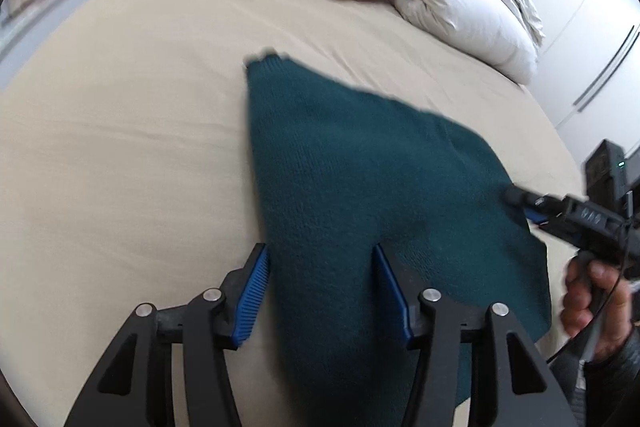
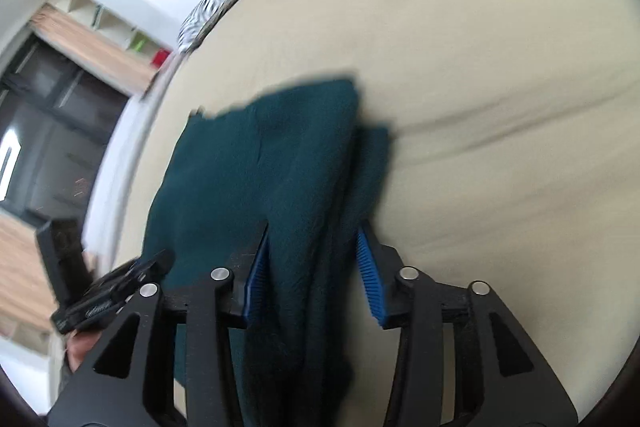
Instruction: Fold small clothes
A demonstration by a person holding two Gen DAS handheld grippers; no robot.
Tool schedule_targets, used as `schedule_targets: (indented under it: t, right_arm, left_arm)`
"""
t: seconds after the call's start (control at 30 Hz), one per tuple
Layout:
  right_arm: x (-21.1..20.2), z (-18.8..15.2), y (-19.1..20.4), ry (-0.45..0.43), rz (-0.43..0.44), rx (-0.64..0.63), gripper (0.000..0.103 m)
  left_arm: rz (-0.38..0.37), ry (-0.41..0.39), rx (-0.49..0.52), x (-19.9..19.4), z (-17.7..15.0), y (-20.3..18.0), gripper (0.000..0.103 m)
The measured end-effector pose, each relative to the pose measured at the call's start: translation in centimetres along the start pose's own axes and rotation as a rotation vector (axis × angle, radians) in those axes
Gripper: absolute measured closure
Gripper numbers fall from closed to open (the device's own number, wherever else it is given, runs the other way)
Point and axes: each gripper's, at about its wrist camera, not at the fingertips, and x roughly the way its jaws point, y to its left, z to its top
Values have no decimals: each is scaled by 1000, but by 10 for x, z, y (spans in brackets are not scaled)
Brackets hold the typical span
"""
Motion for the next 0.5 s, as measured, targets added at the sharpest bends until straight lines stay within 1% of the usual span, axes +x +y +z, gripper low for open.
schedule_targets:
  t: [0.03,0.07,0.1,0.13,0.2,0.23,0.27,0.33,0.37,0.4,0.43,0.47,0.5]
  right_arm:
    - [-12,5,1,-32,-31,9,62]
    - [-16,16,3,-63,-42,14,62]
    - [-24,21,5,-88,-32,13,62]
    - [-29,26,9,-103,-13,6,62]
    - [-29,37,27,-105,58,-28,62]
    - [-17,47,35,-92,85,-45,62]
    - [-8,50,43,-64,115,-74,62]
    - [16,57,49,-21,112,-110,62]
    - [29,61,40,7,95,-105,62]
    - [43,64,32,33,69,-80,68]
    - [54,66,20,58,45,-47,73]
    - [70,74,5,55,74,-6,84]
    - [72,78,-4,28,96,8,95]
  left_arm:
    - [19,-28,9,-8,4,-2,49]
    - [28,-64,24,-18,9,-6,49]
    - [33,-100,43,-27,16,-12,49]
    - [38,-129,67,-32,24,-20,49]
    - [35,-150,120,-30,36,-34,49]
    - [26,-144,133,-25,39,-37,49]
    - [23,-127,139,-13,42,-39,49]
    - [33,-70,126,15,43,-34,49]
    - [31,-18,107,35,42,-29,49]
    - [36,-1,98,47,40,-25,48]
    - [39,-10,98,55,39,-22,46]
    - [21,-28,93,57,38,-17,45]
    - [-1,-30,74,60,38,-11,45]
